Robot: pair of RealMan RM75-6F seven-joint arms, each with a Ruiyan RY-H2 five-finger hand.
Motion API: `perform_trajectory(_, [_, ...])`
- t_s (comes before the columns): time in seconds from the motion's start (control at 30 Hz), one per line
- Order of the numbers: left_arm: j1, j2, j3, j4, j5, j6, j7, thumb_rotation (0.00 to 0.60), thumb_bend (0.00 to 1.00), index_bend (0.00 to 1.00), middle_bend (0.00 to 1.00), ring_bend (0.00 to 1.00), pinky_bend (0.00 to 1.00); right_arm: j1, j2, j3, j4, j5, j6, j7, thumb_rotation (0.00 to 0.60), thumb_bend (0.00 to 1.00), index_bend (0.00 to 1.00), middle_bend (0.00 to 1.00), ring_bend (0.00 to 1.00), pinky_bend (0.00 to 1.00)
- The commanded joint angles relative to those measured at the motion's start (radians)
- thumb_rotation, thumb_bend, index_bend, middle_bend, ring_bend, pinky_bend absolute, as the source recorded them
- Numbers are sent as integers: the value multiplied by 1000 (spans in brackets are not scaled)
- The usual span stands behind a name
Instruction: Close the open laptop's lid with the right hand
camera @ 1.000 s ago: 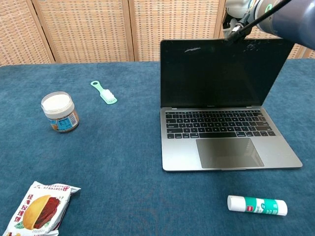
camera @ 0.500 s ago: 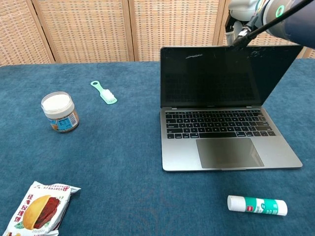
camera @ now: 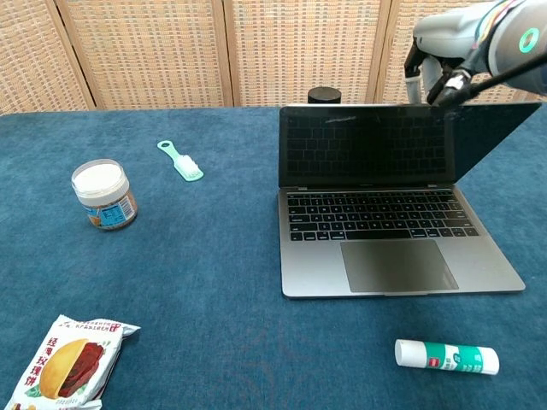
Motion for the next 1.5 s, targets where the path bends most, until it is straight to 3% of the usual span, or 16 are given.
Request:
perform_trajectory(0.03, [0, -1, -1, 1, -3, -2, 1, 600, 0, 0, 0, 0, 0, -19, -1, -19, -19, -16, 7, 16, 600, 1000, 494, 505, 192, 185])
perform_trajectory(0.7, [4, 1, 0, -3, 5, 5, 6, 600, 0, 0, 0, 0, 0, -136, -34, -131, 19, -87, -65, 136, 600, 1000, 494, 505, 192, 188])
perform_trajectory(1.13, [6, 3, 1, -7, 12, 13, 8, 600, 0, 0, 0, 0, 0, -194, -37, -165, 51, -106, -108, 179, 600, 1000, 494, 505, 192, 190])
perform_trajectory(1.5, [11, 9, 3, -16, 24, 25, 4, 600, 0, 0, 0, 0, 0, -244, -68, -188, 138, -98, -203, 243, 600, 1000, 494, 505, 192, 190])
